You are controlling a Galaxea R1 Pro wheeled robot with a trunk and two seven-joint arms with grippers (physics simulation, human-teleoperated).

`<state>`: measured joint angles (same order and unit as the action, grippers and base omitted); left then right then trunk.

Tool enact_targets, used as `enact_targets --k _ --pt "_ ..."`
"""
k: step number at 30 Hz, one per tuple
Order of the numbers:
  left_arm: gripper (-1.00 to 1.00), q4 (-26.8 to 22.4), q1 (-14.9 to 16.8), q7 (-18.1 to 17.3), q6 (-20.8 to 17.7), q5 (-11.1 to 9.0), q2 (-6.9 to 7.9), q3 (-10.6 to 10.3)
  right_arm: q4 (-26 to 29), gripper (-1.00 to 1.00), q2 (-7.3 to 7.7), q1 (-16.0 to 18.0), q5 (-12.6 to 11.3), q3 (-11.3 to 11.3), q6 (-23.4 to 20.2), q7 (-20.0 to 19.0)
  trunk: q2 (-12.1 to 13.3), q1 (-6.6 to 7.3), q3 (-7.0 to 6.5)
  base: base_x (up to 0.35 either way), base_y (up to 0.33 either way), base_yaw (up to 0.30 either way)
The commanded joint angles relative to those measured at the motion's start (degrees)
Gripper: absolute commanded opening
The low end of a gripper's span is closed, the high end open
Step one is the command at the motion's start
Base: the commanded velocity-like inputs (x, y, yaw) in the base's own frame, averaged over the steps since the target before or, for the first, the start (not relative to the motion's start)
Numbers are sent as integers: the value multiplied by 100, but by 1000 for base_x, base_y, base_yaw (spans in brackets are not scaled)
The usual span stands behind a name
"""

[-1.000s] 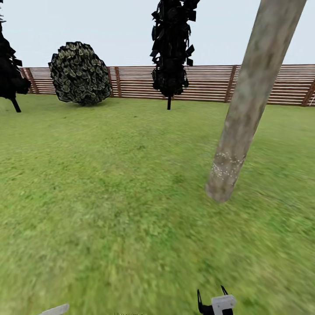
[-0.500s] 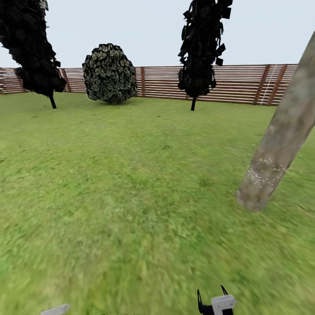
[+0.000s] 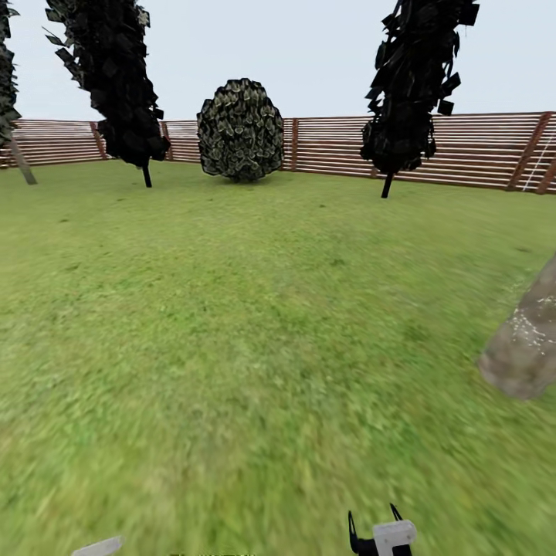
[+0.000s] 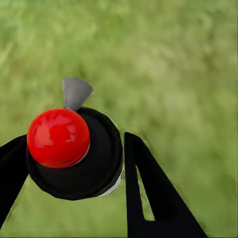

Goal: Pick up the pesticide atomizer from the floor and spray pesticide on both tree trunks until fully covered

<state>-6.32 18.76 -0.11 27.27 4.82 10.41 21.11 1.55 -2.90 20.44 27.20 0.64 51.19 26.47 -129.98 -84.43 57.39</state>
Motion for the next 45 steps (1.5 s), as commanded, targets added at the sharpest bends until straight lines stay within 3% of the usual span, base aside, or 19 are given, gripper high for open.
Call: enact_targets --k 1,13,23,45 --pt "-100 8 5 2 20 51 -2 42 -5 100 0 3 49 6 4 60 -2 1 5 0 288 281" --pt "-100 8 5 2 21 53 -2 42 -5 100 0 3 49 6 5 60 -2 1 5 0 218 281" --pt "-100 12 5 1 24 68 -4 38 -5 100 0 -1 49 6 2 60 -2 1 5 2 20 281" --pt "-100 13 5 20 29 54 5 44 -6 100 0 -5 49 6 1 60 -2 1 5 176 221 281"
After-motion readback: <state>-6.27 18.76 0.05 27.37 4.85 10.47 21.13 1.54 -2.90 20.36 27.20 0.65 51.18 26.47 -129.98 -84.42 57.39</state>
